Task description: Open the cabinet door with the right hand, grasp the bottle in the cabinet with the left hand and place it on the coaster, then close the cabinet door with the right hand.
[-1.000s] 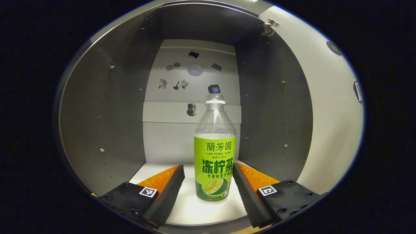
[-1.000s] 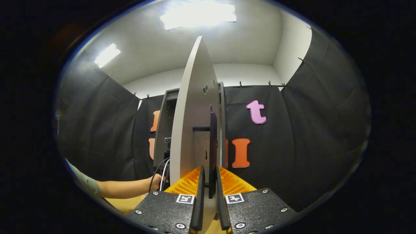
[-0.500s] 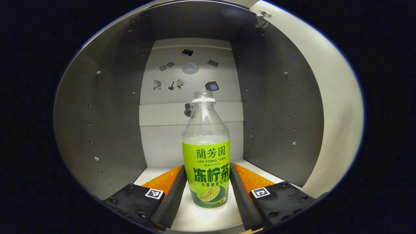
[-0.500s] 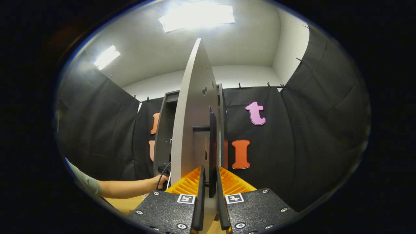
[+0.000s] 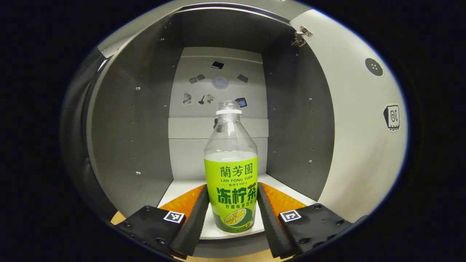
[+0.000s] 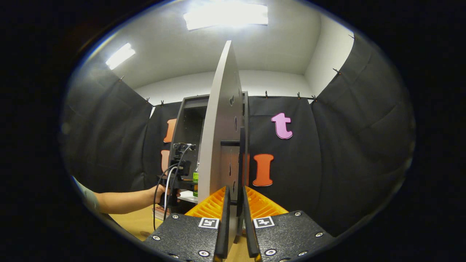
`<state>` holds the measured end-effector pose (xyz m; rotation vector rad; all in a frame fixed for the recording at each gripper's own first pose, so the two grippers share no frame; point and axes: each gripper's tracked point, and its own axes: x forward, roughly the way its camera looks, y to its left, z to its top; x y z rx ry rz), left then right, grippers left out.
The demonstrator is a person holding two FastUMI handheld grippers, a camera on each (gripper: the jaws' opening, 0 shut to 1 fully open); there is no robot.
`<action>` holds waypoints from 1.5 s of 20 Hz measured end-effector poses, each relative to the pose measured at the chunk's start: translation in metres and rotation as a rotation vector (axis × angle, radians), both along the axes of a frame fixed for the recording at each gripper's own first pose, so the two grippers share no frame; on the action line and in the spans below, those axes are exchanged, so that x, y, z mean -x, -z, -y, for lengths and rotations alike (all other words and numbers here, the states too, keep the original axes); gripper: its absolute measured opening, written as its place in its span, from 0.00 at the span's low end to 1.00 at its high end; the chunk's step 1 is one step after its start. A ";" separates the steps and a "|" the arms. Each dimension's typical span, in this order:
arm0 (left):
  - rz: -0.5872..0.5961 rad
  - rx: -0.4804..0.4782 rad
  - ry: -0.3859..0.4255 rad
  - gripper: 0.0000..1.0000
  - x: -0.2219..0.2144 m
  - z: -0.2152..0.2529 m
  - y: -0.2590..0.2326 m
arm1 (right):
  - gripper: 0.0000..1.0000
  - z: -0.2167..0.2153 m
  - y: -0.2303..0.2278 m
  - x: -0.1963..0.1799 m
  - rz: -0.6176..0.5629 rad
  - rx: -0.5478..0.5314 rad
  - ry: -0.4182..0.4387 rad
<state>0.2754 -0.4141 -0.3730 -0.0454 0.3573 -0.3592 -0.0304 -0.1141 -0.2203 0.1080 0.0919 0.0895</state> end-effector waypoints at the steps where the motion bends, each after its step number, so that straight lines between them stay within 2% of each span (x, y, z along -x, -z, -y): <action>1: 0.006 -0.004 0.003 0.80 -0.001 0.001 0.000 | 0.27 -0.001 0.002 0.003 -0.020 0.000 -0.001; 2: 0.010 -0.010 0.003 0.78 -0.001 0.002 0.002 | 0.22 -0.002 0.007 0.008 -0.041 -0.002 -0.001; 7: 0.062 -0.030 -0.006 0.80 -0.003 -0.002 -0.001 | 0.30 0.001 0.007 0.022 -0.091 -0.031 0.043; 13: 0.073 -0.012 -0.003 0.78 -0.003 0.002 -0.002 | 0.42 -0.004 -0.011 0.036 -0.075 0.013 0.094; 15: 0.080 -0.034 -0.011 0.80 -0.003 -0.002 -0.001 | 0.46 -0.016 -0.016 0.044 -0.073 0.001 0.066; 16: 0.080 -0.035 -0.015 0.80 -0.002 0.001 0.000 | 0.53 -0.024 -0.018 0.045 -0.078 -0.006 0.047; 17: 0.084 -0.033 -0.021 0.78 -0.003 0.000 -0.001 | 0.55 -0.028 -0.017 0.047 -0.084 -0.001 0.038; 18: 0.086 -0.033 -0.027 0.78 -0.003 -0.001 0.000 | 0.55 -0.027 -0.017 0.047 -0.087 0.013 0.040; 20: 0.090 -0.033 -0.033 0.78 -0.003 -0.001 0.001 | 0.65 -0.029 -0.019 0.052 -0.081 0.038 0.046; 22: 0.092 -0.025 -0.022 0.78 -0.004 -0.001 -0.001 | 0.68 -0.031 -0.021 0.057 -0.073 0.043 0.052; 27: 0.112 -0.038 -0.043 0.78 -0.003 -0.004 0.001 | 0.69 -0.034 -0.022 0.067 -0.063 0.037 0.048; 28: 0.106 -0.037 -0.035 0.78 -0.004 0.000 0.003 | 0.73 -0.032 -0.021 0.067 -0.061 0.037 0.050; 30: 0.085 -0.051 -0.023 0.78 -0.003 -0.002 0.009 | 0.70 -0.033 -0.017 0.069 -0.068 0.029 0.048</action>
